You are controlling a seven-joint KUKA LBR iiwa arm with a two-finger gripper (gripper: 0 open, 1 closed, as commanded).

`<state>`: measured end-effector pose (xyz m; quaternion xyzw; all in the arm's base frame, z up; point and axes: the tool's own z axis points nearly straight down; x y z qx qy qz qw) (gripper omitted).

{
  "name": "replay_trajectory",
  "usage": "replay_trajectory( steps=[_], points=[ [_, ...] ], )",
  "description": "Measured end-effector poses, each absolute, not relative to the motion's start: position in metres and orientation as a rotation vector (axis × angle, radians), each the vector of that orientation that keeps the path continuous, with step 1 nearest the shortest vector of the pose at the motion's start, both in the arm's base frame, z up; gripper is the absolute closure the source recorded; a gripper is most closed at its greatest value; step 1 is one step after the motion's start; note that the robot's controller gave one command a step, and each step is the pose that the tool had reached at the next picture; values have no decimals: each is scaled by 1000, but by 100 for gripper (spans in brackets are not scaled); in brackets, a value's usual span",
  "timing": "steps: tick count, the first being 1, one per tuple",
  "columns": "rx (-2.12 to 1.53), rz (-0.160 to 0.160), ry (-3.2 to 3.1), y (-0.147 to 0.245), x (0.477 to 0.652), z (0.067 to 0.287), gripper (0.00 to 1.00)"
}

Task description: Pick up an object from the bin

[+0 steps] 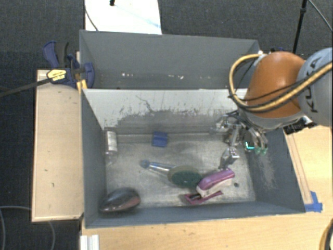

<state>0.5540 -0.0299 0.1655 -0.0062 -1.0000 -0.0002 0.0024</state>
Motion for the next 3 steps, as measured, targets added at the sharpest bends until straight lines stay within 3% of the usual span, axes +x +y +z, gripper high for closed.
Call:
replay_trajectory(
  steps=[1,2,3],
  points=[
    [220,2,-3150,-62,481,72,0],
    [229,3,-3147,-61,481,74,100],
    [252,3,-3142,-53,509,317,100]
  ],
)
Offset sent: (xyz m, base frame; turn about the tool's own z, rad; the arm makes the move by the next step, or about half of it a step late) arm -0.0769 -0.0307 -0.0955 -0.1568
